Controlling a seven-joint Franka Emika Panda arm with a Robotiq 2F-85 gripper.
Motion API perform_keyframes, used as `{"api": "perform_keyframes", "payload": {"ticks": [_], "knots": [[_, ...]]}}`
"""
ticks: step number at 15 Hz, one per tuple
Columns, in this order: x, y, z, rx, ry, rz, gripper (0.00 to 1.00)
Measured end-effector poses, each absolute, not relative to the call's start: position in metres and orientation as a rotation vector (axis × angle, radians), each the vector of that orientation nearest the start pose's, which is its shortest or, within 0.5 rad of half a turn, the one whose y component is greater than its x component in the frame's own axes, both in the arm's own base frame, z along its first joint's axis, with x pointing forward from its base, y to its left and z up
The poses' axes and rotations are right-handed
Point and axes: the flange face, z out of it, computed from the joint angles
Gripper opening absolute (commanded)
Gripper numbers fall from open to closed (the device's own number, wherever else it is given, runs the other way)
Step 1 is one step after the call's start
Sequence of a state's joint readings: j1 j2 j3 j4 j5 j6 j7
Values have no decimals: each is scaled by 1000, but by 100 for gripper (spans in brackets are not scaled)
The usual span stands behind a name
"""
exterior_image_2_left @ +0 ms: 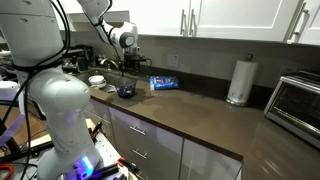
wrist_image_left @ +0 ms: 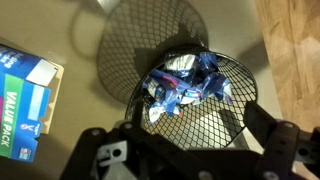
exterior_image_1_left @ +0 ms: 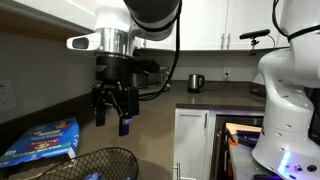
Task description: Pick the blue pack on the counter and put it in the basket
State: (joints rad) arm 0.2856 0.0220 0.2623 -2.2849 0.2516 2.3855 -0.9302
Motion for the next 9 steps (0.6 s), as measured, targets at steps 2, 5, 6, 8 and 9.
{"api": "perform_keyframes", "payload": {"ticks": [2, 5, 6, 8, 9], "knots": [[449, 268, 354, -2407, -1757, -158, 100], [445, 262, 359, -2463, -1717, -159, 100], [442, 260, 361, -2483, -1707, -159, 100], [437, 255, 365, -2526, -1688, -159, 100], [433, 253, 367, -2544, -1681, -159, 100]]}}
